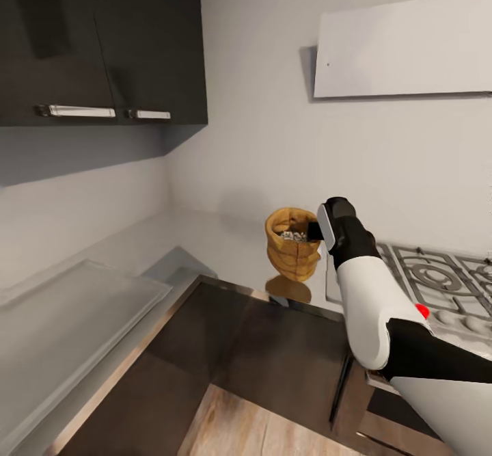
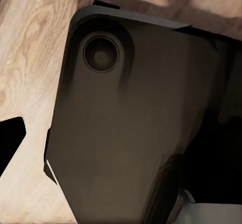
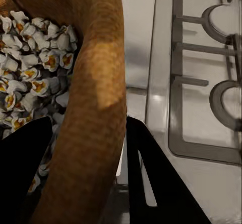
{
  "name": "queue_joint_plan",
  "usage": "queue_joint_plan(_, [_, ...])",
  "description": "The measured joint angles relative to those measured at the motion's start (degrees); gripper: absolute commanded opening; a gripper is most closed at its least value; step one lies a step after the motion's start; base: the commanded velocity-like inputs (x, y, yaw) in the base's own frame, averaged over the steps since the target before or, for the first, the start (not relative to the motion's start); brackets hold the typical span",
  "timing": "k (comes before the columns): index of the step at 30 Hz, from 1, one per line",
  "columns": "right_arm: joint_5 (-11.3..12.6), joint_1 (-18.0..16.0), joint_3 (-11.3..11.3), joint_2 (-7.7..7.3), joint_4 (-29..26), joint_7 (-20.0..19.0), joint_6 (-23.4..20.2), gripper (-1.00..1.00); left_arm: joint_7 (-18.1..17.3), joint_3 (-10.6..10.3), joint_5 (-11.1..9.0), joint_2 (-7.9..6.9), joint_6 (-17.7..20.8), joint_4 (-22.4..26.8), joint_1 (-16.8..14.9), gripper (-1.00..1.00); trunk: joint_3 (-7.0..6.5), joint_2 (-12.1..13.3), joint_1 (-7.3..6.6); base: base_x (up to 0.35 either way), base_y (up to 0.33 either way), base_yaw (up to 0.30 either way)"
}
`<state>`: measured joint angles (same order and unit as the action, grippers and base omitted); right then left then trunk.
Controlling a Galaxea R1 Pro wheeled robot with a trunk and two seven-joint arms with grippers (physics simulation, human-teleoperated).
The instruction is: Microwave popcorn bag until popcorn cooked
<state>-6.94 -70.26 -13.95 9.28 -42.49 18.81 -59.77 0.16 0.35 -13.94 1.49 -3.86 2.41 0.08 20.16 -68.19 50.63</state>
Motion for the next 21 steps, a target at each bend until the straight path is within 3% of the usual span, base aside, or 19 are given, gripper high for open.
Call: queue_joint_plan(21, [0.1, 0.0, 0.1, -0.16, 0.0, -0.1, 0.0, -1.00, 0.0, 0.0, 0.0, -0.03, 0.0, 0.0, 0.0, 1.00, 0.00, 0.0, 0.00, -0.348, 0.000, 0.000])
